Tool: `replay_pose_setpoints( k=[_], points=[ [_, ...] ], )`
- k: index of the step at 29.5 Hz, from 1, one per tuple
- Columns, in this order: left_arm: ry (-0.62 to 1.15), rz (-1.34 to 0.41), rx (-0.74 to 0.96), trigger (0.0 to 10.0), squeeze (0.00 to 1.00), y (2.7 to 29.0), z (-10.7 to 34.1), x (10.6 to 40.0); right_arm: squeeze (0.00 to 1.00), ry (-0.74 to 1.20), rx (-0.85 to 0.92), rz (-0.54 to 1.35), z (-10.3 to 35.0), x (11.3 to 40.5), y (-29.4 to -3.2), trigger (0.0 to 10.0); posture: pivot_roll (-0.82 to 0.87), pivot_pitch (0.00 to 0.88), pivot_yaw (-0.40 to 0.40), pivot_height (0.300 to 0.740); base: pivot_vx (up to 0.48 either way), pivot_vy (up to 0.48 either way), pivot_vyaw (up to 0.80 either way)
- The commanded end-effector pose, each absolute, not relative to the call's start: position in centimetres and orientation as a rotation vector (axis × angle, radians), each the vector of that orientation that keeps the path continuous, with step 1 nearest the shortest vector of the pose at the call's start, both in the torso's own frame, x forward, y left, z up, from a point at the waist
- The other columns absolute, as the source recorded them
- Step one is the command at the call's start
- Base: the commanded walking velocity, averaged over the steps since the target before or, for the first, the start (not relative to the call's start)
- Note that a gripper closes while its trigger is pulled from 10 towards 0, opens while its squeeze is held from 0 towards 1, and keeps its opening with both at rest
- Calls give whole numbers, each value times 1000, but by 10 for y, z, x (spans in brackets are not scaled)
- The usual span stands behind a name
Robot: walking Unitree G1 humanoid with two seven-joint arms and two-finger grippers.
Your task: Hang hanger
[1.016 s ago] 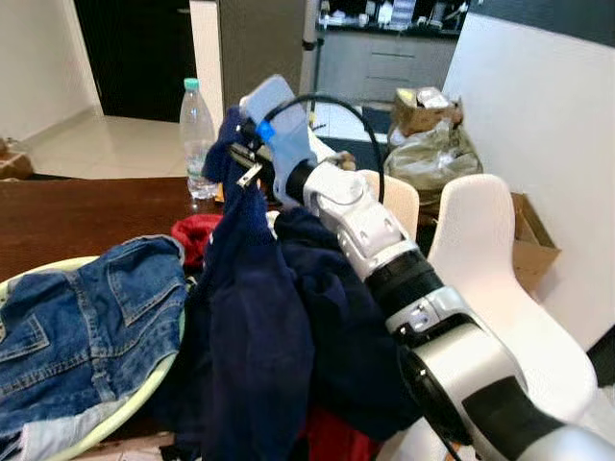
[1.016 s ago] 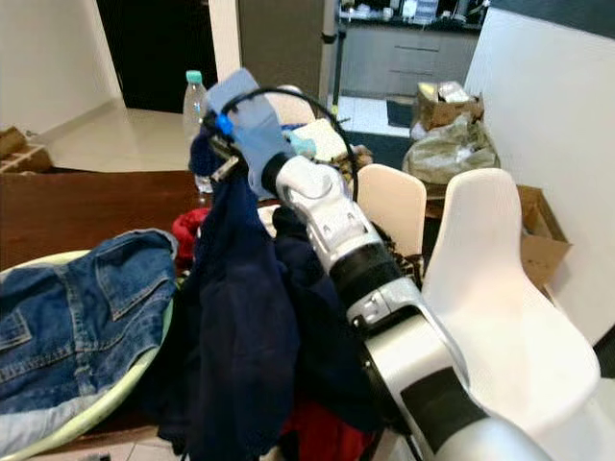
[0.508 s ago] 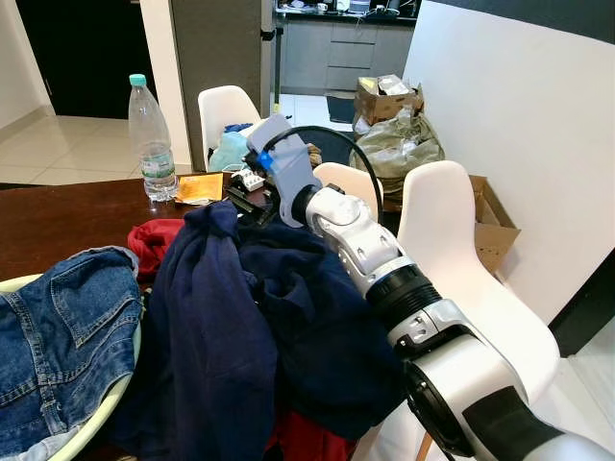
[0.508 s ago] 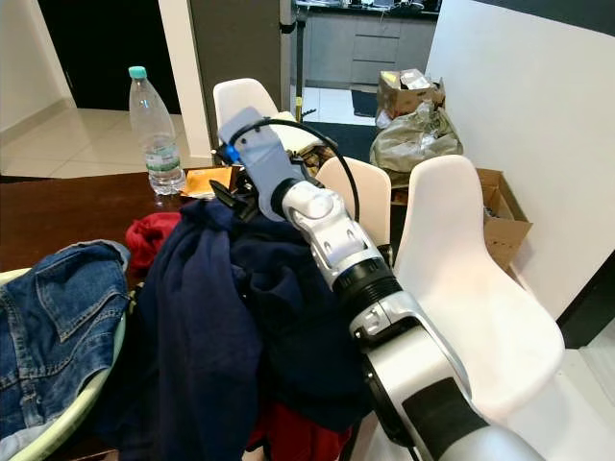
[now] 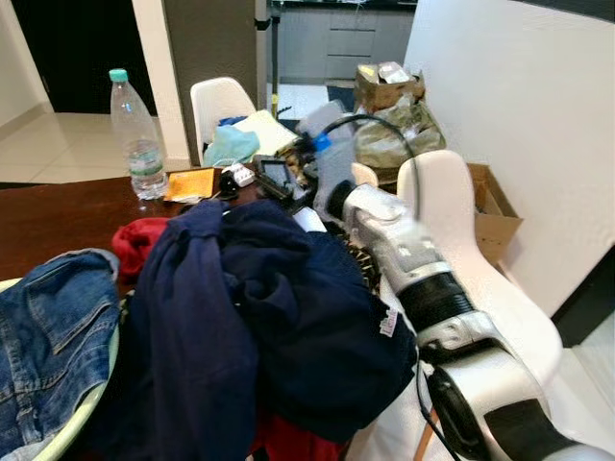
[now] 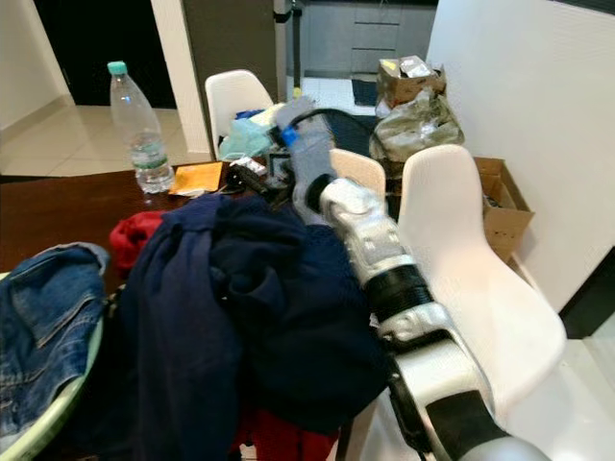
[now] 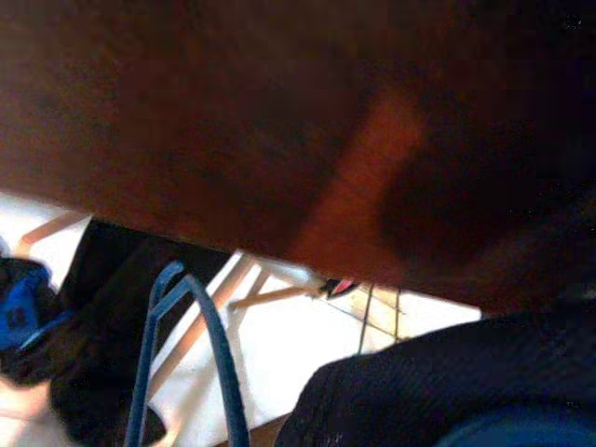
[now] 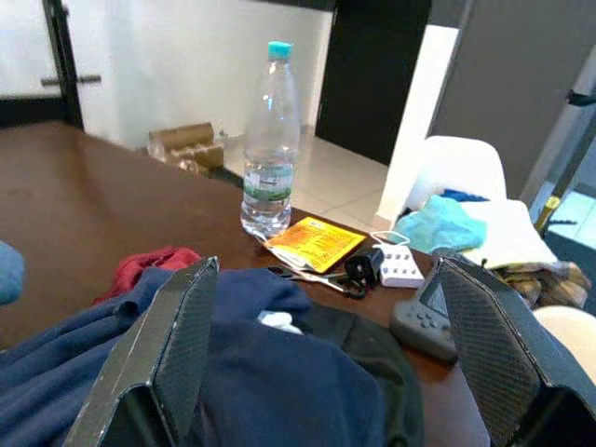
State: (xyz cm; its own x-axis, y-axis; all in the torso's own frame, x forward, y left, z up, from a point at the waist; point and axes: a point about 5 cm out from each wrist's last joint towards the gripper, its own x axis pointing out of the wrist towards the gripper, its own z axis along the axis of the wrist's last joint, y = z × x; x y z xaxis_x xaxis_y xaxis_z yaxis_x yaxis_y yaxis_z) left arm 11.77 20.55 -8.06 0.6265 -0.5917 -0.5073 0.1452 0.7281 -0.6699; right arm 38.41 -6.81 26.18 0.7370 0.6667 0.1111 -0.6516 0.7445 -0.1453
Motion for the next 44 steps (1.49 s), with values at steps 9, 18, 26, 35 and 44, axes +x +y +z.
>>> replay_pose_setpoints(
  k=[9,18,26,35,44],
  points=[
    [771,-600,-674,10000,0,183,-73,144,0,-149,-92,712,254,379,-76,10000,174,0,-9,740,-480,0,0],
    [743,-630,-681,10000,0,182,-68,151,0,-138,-97,721,252,376,-77,10000,175,0,-8,740,-480,0,0],
    [583,-629,-642,10000,0,186,-46,188,0,-79,-118,685,230,372,-86,10000,166,0,-15,740,-255,0,0],
    [340,-809,-382,10000,0,171,21,246,0,-59,-93,992,206,333,-81,10000,167,0,-20,740,0,0,0],
    [289,-1014,-69,10000,0,151,83,282,0,-98,-63,1360,211,279,-87,10000,149,0,-25,740,0,0,0]
  ],
)
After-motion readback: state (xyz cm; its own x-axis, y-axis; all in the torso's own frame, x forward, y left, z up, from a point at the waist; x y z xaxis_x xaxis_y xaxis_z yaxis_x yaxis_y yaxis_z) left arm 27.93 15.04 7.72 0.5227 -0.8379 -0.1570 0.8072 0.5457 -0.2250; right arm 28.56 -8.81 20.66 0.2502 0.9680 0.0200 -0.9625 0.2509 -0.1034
